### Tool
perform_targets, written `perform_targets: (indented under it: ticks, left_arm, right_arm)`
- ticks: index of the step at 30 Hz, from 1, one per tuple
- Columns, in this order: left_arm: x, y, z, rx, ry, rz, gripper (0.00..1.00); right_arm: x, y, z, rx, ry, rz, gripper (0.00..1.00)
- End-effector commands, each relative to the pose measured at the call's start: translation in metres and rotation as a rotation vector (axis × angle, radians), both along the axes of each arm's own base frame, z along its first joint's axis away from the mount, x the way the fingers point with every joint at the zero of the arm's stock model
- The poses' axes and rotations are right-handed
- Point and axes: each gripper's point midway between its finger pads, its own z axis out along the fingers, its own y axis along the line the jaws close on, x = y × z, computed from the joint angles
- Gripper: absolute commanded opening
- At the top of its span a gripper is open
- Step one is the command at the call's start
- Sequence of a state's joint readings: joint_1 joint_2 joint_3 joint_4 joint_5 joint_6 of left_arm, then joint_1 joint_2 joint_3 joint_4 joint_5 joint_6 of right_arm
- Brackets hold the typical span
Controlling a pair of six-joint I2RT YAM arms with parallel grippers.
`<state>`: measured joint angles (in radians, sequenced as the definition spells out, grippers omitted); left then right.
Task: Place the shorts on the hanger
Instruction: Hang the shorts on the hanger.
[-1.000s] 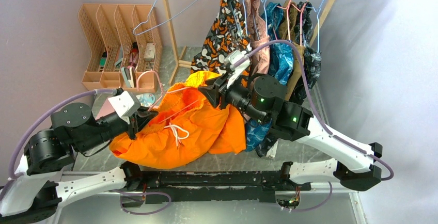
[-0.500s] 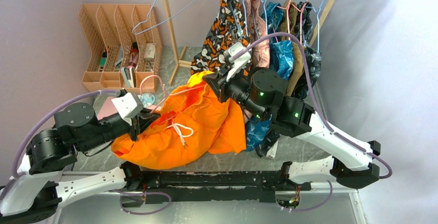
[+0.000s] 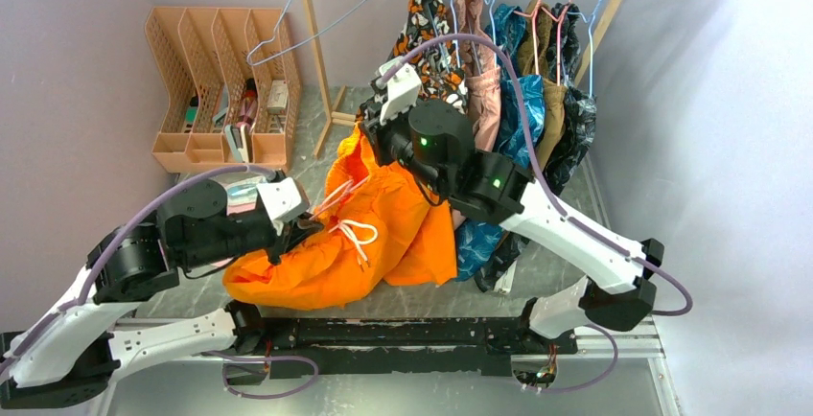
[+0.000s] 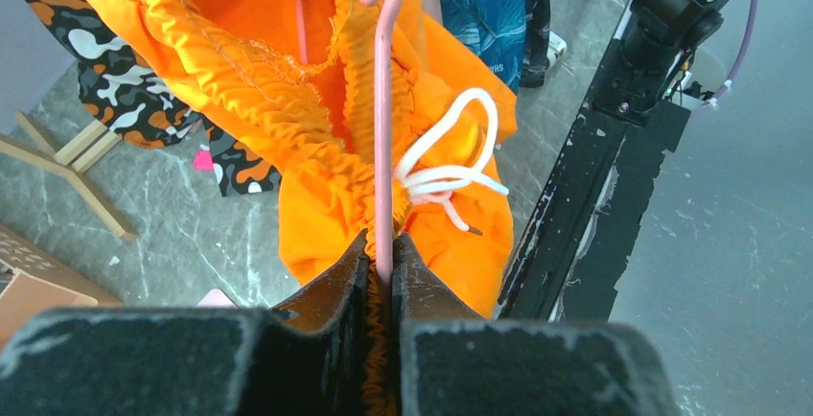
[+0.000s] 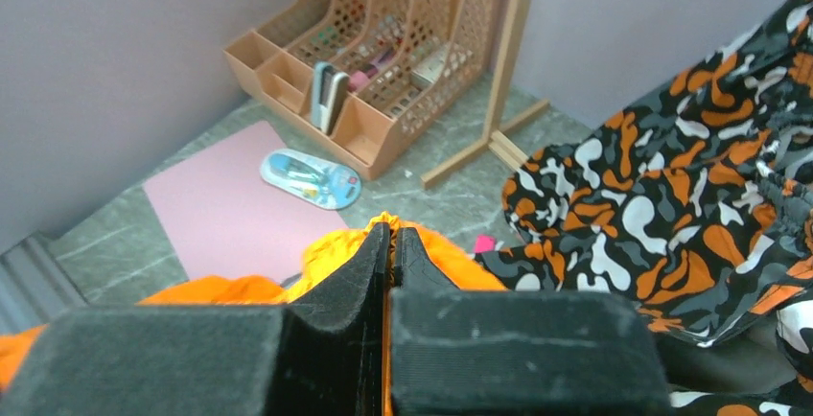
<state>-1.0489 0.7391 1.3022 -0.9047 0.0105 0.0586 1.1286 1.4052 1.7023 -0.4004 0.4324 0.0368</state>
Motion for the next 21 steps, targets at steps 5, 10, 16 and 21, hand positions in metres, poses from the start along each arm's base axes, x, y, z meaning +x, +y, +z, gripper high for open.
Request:
perform_targets:
  ticks: [5,10,16,21]
  left_arm:
    - [-0.026,0.001,0.031,-0.145,-0.075,-0.138,0.07]
    - [-0.04,-0.001,0.038,-0.189,-0.08,-0.21,0.07]
    - [-0.044,0.001,0.046,-0.224,-0.092,-0.221,0.07]
    - [-0.046,0.01,0.052,-0.245,-0.103,-0.201,0.07]
  right_arm:
    - [0.015,0.021,0.0,0.072,0.141,0.167,0.0]
    - [0.003,0.048,0.001,0.084,0.209,0.307,0.0]
    - [-0.017,0.079,-0.007,0.097,0.327,0.479,0.0]
    - [-0.045,0.097,-0.011,0.089,0.415,0.657,0.0]
